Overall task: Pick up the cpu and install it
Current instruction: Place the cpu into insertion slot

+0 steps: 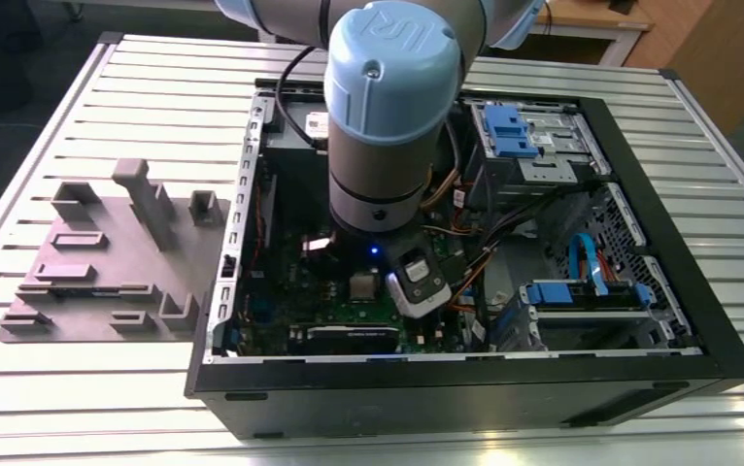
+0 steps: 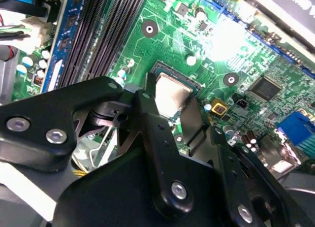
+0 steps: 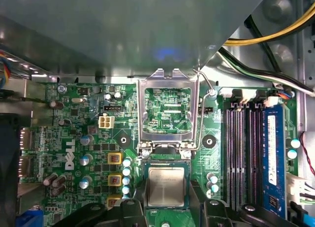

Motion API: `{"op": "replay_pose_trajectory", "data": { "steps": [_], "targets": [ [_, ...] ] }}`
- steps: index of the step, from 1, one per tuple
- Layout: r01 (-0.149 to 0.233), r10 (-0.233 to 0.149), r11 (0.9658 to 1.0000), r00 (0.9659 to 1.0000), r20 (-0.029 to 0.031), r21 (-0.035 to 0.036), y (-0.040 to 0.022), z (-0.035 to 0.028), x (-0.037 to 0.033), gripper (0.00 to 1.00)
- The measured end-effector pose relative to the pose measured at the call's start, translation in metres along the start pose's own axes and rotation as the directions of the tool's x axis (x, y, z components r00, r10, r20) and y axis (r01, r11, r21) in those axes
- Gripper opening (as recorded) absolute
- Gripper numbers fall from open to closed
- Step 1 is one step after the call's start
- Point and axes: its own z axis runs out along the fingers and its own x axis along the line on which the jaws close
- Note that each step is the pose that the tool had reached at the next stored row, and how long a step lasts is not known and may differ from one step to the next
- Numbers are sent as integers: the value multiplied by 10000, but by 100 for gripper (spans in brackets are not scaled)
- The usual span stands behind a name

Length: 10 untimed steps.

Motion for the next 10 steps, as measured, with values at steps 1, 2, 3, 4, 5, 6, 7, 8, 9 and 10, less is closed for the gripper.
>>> {"op": "replay_pose_trajectory", "data": {
  "steps": [1,2,3,4,5,6,7,8,9,10],
  "targets": [
    [0,0,10000,10000,-1,1,1,-14,0,47],
    [0,0,10000,10000,0,0,2,-23,0,47],
    [0,0,10000,10000,-1,1,2,-30,-1,47],
    [0,0,10000,10000,0,-2,3,-30,-1,47],
    [0,0,10000,10000,1,-2,3,-30,-1,47],
    [0,0,10000,10000,1,-2,2,-31,-1,47],
    [0,0,10000,10000,0,0,2,-33,-1,47],
    [0,0,10000,10000,0,0,3,-34,-1,47],
    [1,-1,10000,10000,0,0,3,-35,-1,47],
    [0,0,10000,10000,-1,1,2,-36,-1,47]
  ]
}}
